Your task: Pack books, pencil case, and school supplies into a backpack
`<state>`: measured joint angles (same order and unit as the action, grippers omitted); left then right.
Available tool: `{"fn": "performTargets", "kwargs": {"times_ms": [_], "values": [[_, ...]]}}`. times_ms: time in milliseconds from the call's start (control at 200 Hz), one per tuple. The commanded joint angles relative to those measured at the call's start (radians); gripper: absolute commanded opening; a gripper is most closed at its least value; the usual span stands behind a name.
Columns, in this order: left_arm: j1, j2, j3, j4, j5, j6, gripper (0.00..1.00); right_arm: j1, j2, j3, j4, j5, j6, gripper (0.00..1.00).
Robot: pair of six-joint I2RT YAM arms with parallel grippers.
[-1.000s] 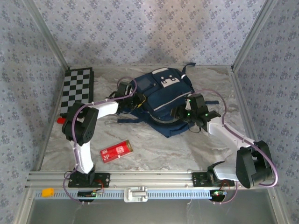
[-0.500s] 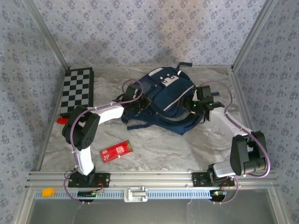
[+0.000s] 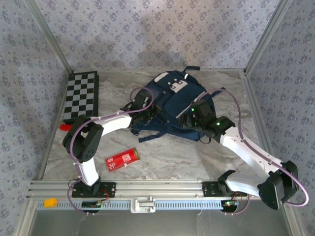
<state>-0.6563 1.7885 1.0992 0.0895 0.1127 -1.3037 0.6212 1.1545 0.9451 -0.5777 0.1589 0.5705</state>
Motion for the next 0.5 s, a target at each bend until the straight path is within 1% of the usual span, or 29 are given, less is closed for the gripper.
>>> {"fn": "performTargets", "kwargs": {"times_ms": [0,65,160,205,255,305,385,430,495], "values": [[-0.027,-0.066,-0.004,0.017,0.029,-0.012,0.0,0.11,0.013,-0.013,-0.077,0.155,0.148,0.71],[-0.029,-0.077,-0.017,0.031,0.024,-0.02,0.0,0.174,0.048,-0.017,-0.031,0.186,0.212,0.67],[-0.032,-0.081,-0.015,0.033,0.029,-0.027,0.0,0.259,0.137,0.024,-0.028,0.253,0.291,0.63],[-0.033,-0.084,-0.014,0.032,0.03,-0.026,0.0,0.287,0.174,0.043,0.003,0.28,0.311,0.62],[-0.034,-0.086,-0.015,0.033,0.029,-0.029,0.0,0.312,0.218,0.055,0.022,0.309,0.349,0.58],[-0.034,-0.09,-0.015,0.035,0.027,-0.029,0.0,0.32,0.252,0.048,0.078,0.295,0.368,0.54],[-0.034,-0.089,-0.01,0.035,0.036,-0.028,0.0,0.316,0.298,0.045,0.189,0.243,0.344,0.49],[-0.035,-0.089,-0.013,0.036,0.036,-0.03,0.0,0.313,0.321,0.052,0.219,0.248,0.345,0.47],[-0.036,-0.089,-0.013,0.041,0.038,-0.031,0.0,0.302,0.346,0.055,0.246,0.263,0.388,0.44]]}}
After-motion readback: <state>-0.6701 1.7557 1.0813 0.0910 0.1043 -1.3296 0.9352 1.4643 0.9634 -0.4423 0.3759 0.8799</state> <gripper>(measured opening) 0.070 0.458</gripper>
